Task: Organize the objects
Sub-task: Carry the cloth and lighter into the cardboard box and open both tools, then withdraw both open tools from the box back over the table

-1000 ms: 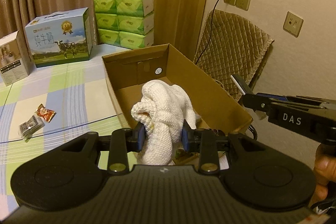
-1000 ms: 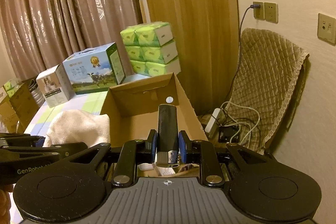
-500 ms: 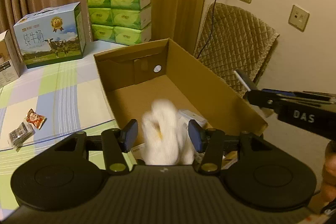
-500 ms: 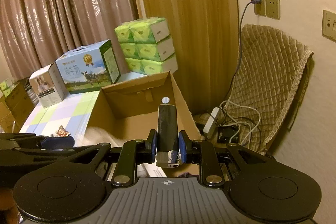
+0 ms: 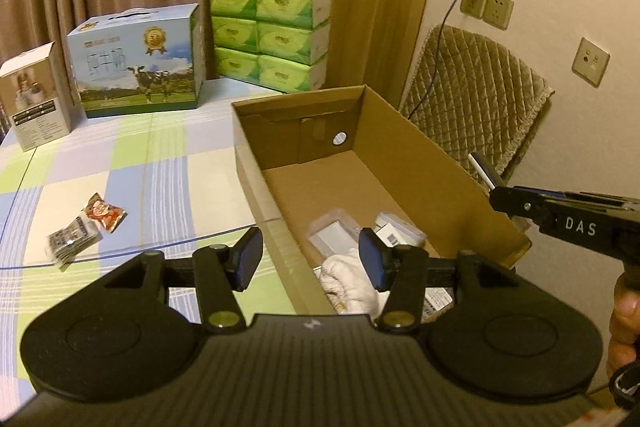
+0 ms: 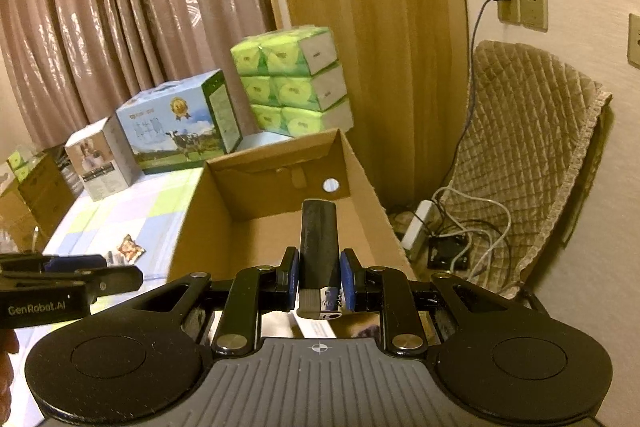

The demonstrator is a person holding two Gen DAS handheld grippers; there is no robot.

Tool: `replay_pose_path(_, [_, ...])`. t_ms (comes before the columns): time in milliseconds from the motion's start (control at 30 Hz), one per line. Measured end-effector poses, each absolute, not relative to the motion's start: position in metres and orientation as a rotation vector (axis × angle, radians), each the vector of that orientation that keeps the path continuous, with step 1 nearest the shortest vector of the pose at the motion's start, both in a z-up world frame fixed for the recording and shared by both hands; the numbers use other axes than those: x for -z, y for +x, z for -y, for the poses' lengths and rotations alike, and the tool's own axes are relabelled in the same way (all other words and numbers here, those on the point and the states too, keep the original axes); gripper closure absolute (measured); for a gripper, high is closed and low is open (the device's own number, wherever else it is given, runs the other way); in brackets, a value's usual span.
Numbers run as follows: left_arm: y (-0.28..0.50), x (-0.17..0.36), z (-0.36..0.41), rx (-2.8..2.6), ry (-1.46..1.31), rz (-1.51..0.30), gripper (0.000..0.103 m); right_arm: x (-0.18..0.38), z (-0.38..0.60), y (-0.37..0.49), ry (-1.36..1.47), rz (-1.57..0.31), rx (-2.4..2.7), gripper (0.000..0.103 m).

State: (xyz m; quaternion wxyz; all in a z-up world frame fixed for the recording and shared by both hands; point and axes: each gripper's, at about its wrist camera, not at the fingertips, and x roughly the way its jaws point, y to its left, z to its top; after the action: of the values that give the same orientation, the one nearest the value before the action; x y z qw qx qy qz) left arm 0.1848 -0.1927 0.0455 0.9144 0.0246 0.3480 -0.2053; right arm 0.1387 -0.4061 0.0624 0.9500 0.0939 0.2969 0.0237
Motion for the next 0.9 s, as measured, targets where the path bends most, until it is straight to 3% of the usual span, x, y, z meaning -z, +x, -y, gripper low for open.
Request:
replay_pose_path(67, [0.183,-0.046,0.188,0.416,0.044,-0.714,0.053,-0.063,0.405,0.14,0.22,-0.58,-0.069,0.084])
replay_pose_path(133, [0.182,-0.045,0.184,0.408,0.04,-0.716,0.052,-0.061,0.408,0.145,0.273,-0.564,-0.11,0.075])
replay_pose_path(167, [0.181,-0.044,0.182,0.402,0.038,-0.718,0.049,-0.06,0.41,0.146,0.301,-0.564,-0.118,0.05])
replay_pose_path(200, [0.18,-0.043,0.179,0.395,0.036,-0.719,0.046,-0.059,0.412,0.146,0.322,-0.561,-0.112,0.034])
replay_pose_path(633, [0.145,-0.039,0.122,0.309,-0.004,-0.737,0.041,-0.067,0.405,0.102,0.323,-0.56,-0.088,0.03])
replay_pose_path(900, [0.115,-0.045,0.076,0.237,-0.032,-0.731,0.024,-0.081,0.367,0.077,0.293,-0.552,-0.152,0.02])
